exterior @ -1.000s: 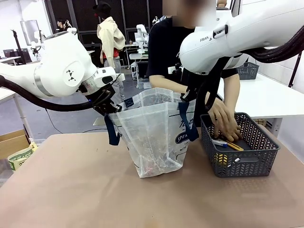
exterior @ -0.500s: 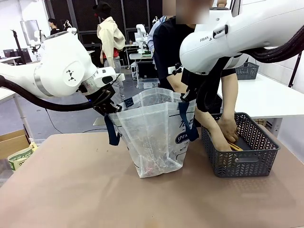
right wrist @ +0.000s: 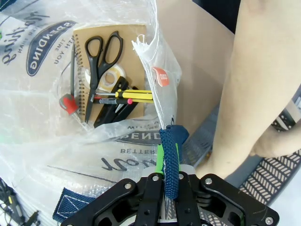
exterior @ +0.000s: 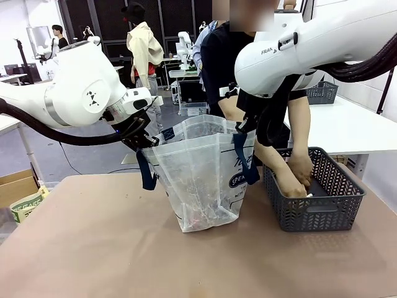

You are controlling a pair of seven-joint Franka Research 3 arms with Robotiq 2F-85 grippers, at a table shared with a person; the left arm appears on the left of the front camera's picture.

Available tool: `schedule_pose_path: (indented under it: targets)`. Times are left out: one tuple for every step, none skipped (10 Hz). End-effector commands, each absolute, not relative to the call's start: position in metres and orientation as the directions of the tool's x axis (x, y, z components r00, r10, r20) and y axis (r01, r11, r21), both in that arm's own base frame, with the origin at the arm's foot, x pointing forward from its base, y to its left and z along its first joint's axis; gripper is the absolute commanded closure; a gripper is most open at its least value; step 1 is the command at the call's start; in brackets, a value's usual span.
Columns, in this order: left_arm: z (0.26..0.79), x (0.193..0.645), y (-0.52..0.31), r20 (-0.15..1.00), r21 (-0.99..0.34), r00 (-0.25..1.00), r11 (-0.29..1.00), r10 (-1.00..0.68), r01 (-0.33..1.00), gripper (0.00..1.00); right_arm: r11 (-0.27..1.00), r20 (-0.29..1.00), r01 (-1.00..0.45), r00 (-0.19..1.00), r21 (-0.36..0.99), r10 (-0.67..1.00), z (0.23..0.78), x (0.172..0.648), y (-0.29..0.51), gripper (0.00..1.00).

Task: Transfer purchased items from the store into the shopping bag.
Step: Move the Reusable shopping bag to the right side of the table.

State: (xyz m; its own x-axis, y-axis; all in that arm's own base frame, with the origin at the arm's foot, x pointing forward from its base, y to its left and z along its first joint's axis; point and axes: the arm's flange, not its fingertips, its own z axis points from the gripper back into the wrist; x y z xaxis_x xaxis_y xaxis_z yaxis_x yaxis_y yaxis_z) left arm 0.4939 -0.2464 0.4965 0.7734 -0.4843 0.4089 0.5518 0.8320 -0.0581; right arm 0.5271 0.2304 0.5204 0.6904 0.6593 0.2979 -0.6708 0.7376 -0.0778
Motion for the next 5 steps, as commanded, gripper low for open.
schedule_pose_path:
  targets:
    - [0.4969, 0.4946, -0.244, 0.41, -0.059, 0.776, 0.835, -0.479, 0.547, 1.0, 0.74, 0.297, -0.668, 0.693, -0.077, 0.657, 0.5202, 0.5276, 0.2287, 1.0]
    - [0.4969, 0.4946, -0.244, 0.41, -0.059, 0.776, 0.835, -0.479, 0.547, 1.0, 0.74, 0.297, -0.668, 0.693, -0.077, 0.657, 0.5202, 0.5276, 0.2287, 1.0]
    - [0.4969, 0.4946, -0.244, 0.41, -0.059, 0.776, 0.835, -0.479, 0.547, 1.0, 0.74, 0.297, -0.668, 0.693, -0.077, 0.657, 0.5202, 0.5276, 0.2287, 1.0]
    - [0.4969, 0.4946, -0.244, 0.41, -0.059, 0.776, 0.835, -0.479, 0.547, 1.0, 0.74, 0.297, -0.668, 0.693, -0.077, 0.657, 0.5202, 0.5276, 0.2287, 1.0]
    - [0.4969, 0.4946, -0.244, 0.41, -0.059, 0.776, 0.835, -0.479, 0.547, 1.0, 0.74, 0.297, -0.668, 0.693, -0.077, 0.657, 0.5202, 0.5276, 0.2287, 1.0]
